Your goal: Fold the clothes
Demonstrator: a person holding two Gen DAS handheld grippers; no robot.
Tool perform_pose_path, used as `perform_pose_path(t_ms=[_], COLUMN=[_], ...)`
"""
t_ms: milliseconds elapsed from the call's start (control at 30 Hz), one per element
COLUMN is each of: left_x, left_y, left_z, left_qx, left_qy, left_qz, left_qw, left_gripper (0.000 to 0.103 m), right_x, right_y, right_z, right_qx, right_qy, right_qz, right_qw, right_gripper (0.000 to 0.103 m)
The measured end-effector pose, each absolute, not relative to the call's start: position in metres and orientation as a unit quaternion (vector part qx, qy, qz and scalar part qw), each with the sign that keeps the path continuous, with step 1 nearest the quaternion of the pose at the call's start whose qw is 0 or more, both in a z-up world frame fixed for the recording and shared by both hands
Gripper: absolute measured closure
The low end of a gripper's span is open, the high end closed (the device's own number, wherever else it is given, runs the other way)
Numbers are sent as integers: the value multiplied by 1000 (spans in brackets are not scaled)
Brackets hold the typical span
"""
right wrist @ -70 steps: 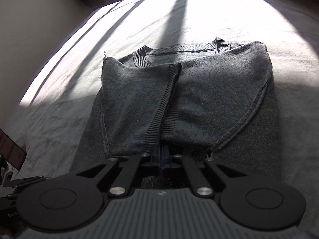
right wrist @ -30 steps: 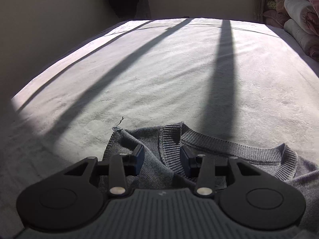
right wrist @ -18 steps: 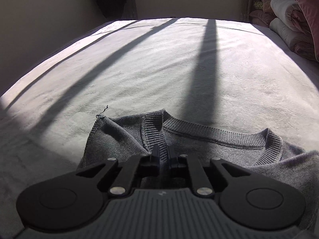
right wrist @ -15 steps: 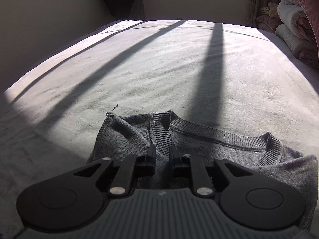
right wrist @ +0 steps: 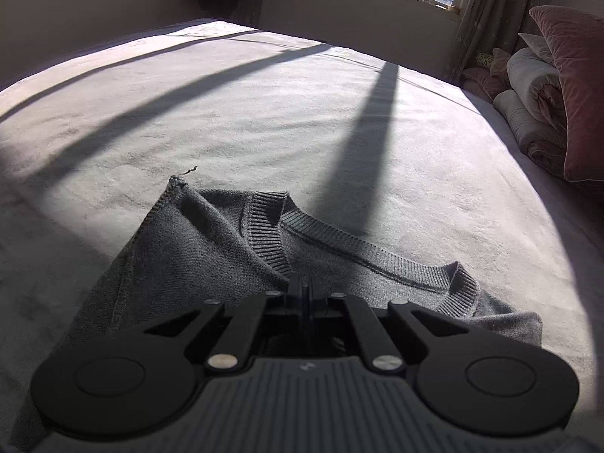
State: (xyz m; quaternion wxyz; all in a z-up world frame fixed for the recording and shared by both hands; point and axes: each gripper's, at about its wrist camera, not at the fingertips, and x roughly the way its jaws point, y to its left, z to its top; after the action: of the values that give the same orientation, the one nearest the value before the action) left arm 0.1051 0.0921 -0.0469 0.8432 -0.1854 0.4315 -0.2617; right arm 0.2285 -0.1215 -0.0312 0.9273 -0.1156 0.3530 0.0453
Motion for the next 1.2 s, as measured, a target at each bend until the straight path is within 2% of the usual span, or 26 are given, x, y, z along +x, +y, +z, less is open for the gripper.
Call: perform_pose_path(t_ms=[67,100,133,567,767,1000,1067,1133,1200], left_x=[106,106,106,88,57,22,10,-2,-15], left_y=[92,93,93,96,106,118,118,116,114], left_z=[-47,-46,-46,-40,-32,-22,-18,-14,-9], left_qx=[-187,-188,-189,-168,-151,-131,-115,-91,-68], left_qy=[433,434,435,441,459,479,482,483,483], left_qz=[-261,-260,-259,-255,-260,-266,-266,-264,-262], left_qw=[842,842,841,844,836,826,827,830,833], left_gripper=[84,84,84,84,84,84,83,80,78], right_x=[230,228,226,153,100,37,24,15,6], right_y=[-122,-123,-124,-117,-132,-147,-151,-155,-158], right_z=[-31,-28,-25,-20,-8,-20,-23,-25,-26], right_qx=[-108,-94,-81,-20,60,145,170,200,227], right_qy=[354,352,350,394,412,460,466,466,466], right_qz=[42,47,51,121,167,226,237,249,262], right_qw=[928,930,932,911,894,846,835,825,814], right_gripper=[99,92,89,89,88,88,82,64,64])
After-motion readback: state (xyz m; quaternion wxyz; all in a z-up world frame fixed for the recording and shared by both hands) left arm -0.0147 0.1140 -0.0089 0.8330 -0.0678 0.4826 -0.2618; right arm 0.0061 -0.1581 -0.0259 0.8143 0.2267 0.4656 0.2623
